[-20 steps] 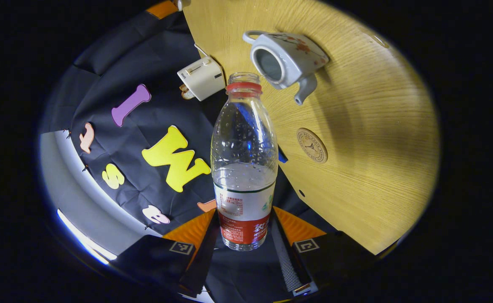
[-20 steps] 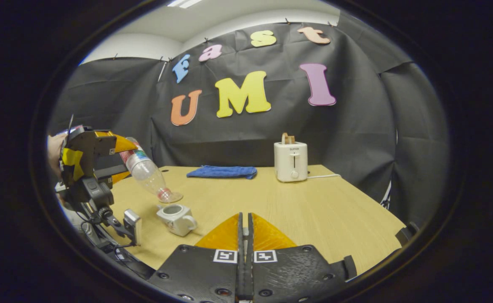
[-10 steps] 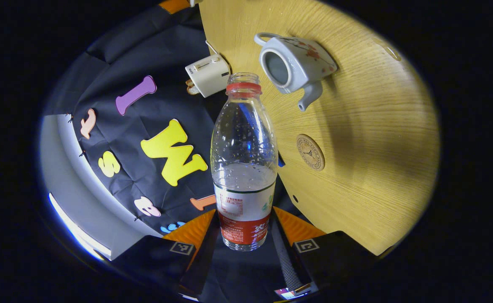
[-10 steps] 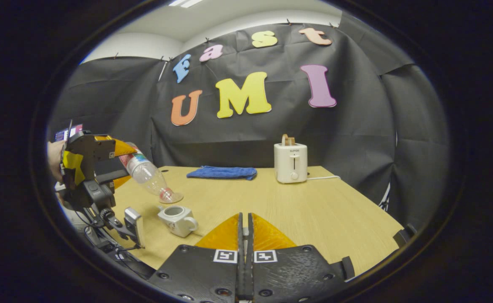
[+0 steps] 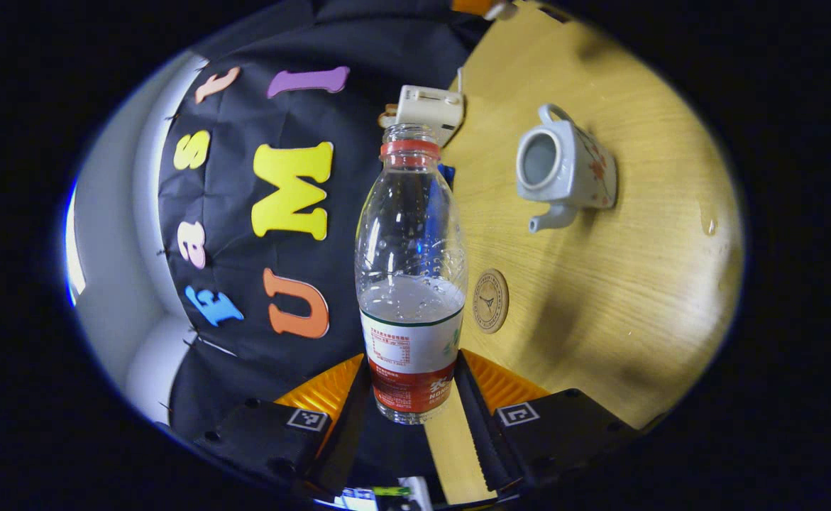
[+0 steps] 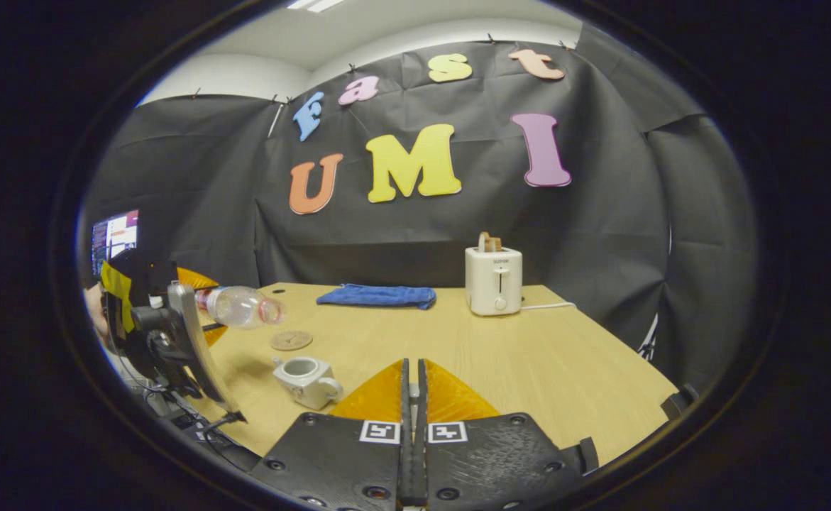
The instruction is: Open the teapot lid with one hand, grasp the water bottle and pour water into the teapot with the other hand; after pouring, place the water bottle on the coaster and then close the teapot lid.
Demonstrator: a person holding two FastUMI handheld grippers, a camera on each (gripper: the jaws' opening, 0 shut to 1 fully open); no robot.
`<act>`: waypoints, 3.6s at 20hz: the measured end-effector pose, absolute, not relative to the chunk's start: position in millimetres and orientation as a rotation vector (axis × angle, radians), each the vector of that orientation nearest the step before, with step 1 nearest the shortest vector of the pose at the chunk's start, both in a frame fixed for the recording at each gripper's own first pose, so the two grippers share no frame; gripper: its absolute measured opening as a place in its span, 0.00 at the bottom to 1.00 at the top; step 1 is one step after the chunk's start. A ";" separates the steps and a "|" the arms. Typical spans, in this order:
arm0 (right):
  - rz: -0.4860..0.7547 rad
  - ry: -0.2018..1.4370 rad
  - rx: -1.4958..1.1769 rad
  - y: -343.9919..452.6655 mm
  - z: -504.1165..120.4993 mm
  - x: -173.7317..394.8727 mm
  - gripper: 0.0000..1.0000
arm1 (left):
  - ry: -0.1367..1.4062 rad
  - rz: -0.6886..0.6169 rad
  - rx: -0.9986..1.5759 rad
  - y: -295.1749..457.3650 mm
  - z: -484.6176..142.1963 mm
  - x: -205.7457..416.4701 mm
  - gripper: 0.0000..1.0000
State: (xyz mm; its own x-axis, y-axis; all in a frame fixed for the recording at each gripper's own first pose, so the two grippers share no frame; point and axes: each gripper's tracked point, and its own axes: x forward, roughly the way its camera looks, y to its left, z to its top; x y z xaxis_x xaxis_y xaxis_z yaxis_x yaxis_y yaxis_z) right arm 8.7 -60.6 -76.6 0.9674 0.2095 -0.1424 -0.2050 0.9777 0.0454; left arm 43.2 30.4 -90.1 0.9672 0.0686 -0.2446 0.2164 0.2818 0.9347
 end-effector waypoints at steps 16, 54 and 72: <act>0.263 0.136 -0.010 -27.3 -65.5 0.7 0.00 | 0.227 -0.109 0.076 34.5 -68.2 39.7 0.72; 0.246 0.219 -0.009 -27.9 -105.0 8.1 0.00 | 0.303 -0.229 -0.082 -1.8 -134.9 170.9 0.99; 0.443 0.128 0.006 82.2 -67.1 52.0 0.00 | 0.152 0.029 -0.093 93.7 -79.1 36.2 0.98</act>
State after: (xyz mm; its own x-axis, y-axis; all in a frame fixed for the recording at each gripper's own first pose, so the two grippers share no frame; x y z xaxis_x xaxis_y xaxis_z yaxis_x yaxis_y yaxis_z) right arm 52.0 82.2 -67.1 0.8958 0.4275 -0.1221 -0.4267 0.9038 0.0336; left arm 36.2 93.7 -79.1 0.9880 0.0218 -0.1529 -0.0360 0.9952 -0.0905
